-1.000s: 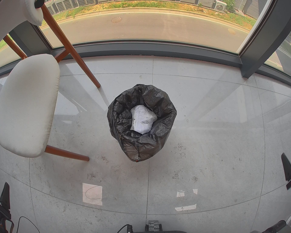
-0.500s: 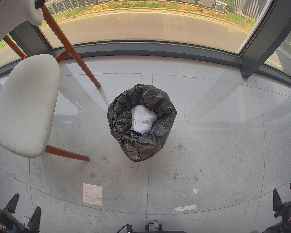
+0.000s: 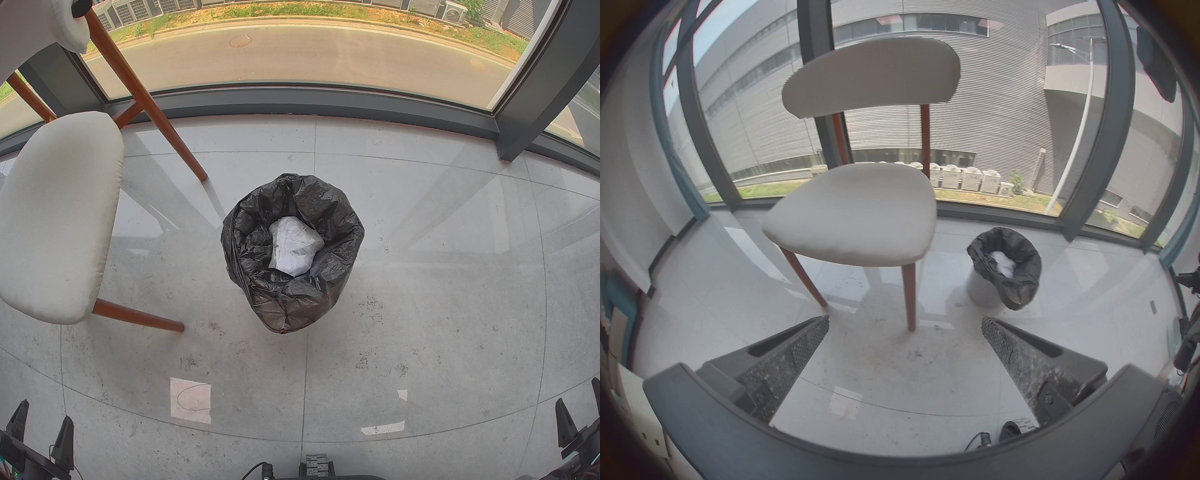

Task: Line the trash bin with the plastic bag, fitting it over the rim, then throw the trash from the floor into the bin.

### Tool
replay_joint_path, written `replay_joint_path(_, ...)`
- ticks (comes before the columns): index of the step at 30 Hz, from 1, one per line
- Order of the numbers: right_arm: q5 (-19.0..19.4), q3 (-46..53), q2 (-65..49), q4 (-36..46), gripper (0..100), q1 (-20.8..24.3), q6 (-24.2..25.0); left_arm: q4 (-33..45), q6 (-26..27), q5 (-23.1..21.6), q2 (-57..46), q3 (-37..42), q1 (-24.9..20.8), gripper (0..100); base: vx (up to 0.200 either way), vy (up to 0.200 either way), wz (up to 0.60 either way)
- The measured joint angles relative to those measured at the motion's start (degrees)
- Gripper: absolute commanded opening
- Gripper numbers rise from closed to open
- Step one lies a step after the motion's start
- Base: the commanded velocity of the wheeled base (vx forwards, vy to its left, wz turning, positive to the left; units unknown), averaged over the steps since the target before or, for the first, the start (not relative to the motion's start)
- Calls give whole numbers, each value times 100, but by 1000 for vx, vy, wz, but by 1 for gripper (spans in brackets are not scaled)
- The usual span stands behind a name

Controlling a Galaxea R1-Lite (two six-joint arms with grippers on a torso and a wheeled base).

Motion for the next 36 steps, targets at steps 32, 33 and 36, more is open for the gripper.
replay_joint_path(32, -433, -5, -518, -33, 100, 506, 126, 68, 436, -1332, -94, 0, -99, 100, 0, 0, 0)
replay_joint_path(33, -433, -5, -518, -33, 100, 506, 126, 60, 485, -1340, -100, 0, -105, 100, 0, 0, 0)
replay_joint_path(36, -433, -5, -518, -34, 100, 506, 130, 24, 617, -1056, -122, 0, -130, 100, 0, 0, 0)
